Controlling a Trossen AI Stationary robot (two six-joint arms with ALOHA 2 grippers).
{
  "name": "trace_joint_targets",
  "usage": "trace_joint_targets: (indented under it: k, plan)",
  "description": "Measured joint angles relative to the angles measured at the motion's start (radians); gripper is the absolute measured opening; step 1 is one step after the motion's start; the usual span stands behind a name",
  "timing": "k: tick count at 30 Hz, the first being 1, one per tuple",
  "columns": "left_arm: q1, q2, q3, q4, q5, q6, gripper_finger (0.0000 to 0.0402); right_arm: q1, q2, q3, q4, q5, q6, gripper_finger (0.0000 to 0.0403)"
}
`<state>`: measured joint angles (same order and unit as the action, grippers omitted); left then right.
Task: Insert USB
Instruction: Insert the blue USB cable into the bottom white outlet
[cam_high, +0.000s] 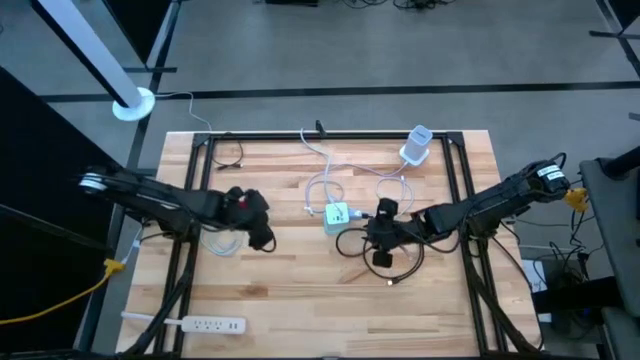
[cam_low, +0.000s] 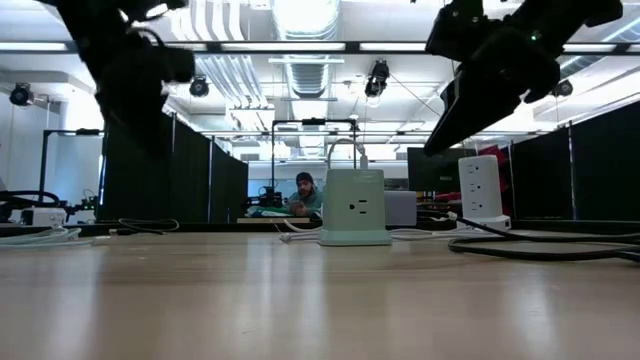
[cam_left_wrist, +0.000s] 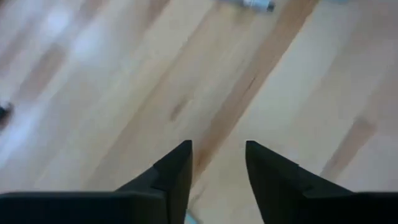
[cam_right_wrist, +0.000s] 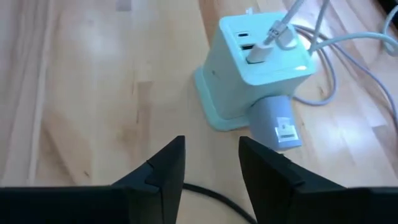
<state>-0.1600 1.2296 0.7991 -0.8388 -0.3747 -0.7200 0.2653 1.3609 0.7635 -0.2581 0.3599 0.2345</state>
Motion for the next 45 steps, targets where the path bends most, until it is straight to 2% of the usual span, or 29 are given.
trace_joint_targets:
  k: [5,9,13,18,22,26,31,34,36,39,41,45]
  plan:
    - [0.0,0.093,-0.032,-0.01,0.142,-0.109,0.0191,0.002,0.0,0.0,-0.011,-0.04,-0.011,0.0128]
    - [0.0,0.115,-0.058,-0.069,0.185,-0.191,0.0228,0.002,0.0,0.0,-0.009,-0.044,-0.044,0.0131]
    - [0.0,0.07,-0.107,-0.088,0.19,-0.229,0.026,0.002,0.0,0.0,-0.004,-0.045,-0.059,0.0138]
    - [0.0,-0.008,-0.166,-0.095,0.244,-0.342,0.0287,0.002,0.0,0.0,-0.004,-0.045,-0.053,0.0146]
    - [0.0,-0.037,-0.22,-0.062,0.277,-0.388,0.0294,0.002,0.0,0.0,-0.004,-0.045,-0.052,0.0149]
    - [0.0,-0.038,-0.293,0.019,0.368,-0.39,0.0283,0.002,0.001,-0.001,-0.005,-0.045,-0.025,0.0146]
    - [-0.001,-0.041,-0.34,0.045,0.364,-0.372,0.0274,0.002,0.001,-0.002,-0.012,-0.046,0.016,0.0135]
    - [-0.004,-0.042,-0.328,0.052,0.367,-0.286,0.0273,0.002,-0.003,0.004,-0.015,-0.053,0.027,0.0127]
    - [-0.004,-0.037,-0.31,0.068,0.367,-0.203,0.0264,0.002,-0.005,0.017,-0.013,-0.053,0.018,0.0121]
    - [-0.004,-0.039,-0.271,0.188,0.358,-0.083,0.0218,0.002,-0.005,0.039,-0.013,-0.053,-0.012,0.0113]
    - [-0.004,-0.039,-0.274,0.199,0.357,-0.025,0.0168,0.002,-0.005,0.056,-0.013,-0.053,-0.037,0.0108]
    - [-0.004,-0.041,-0.271,0.353,0.325,0.056,0.0045,0.002,-0.005,0.097,-0.023,-0.053,-0.098,0.0097]
